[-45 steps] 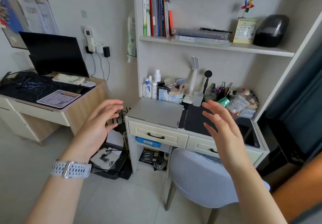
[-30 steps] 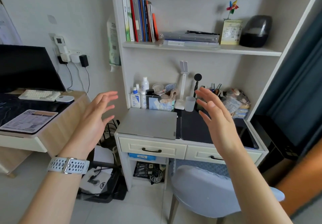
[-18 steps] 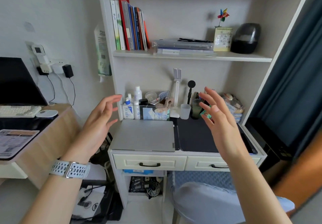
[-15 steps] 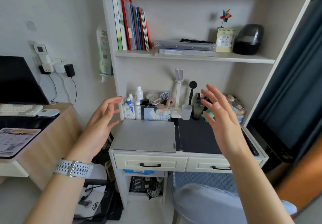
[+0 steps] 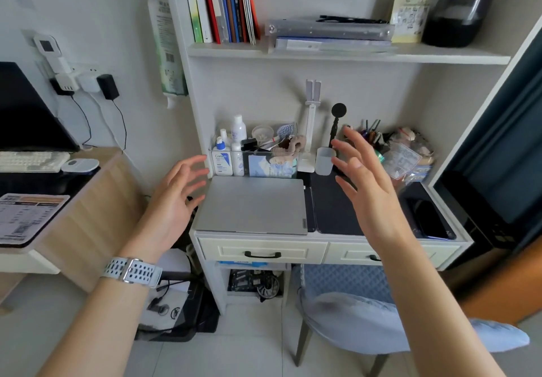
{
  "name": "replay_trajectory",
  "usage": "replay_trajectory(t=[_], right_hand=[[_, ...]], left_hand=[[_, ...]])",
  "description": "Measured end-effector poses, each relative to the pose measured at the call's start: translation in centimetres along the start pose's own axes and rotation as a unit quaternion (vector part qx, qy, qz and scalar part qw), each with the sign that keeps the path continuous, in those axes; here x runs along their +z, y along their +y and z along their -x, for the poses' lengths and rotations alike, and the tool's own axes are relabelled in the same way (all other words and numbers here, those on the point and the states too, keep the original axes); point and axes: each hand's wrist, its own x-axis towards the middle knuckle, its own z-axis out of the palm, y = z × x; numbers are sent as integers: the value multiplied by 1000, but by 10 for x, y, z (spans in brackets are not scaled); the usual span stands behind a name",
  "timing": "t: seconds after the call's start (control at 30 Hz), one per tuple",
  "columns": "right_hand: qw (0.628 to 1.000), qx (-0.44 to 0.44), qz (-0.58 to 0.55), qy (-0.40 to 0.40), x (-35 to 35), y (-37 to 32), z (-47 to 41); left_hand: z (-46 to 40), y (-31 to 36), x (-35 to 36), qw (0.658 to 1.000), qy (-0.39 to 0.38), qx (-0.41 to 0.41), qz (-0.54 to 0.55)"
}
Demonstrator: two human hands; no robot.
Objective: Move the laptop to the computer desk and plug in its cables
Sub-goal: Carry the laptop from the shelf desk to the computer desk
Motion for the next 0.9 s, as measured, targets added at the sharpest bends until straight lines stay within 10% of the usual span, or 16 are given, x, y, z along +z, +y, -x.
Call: replay_trajectory(t=[0.9], right_hand=[[928, 373, -14, 21, -8, 265, -126]], left_hand=[[-168, -201, -12, 938, 102, -322, -75]])
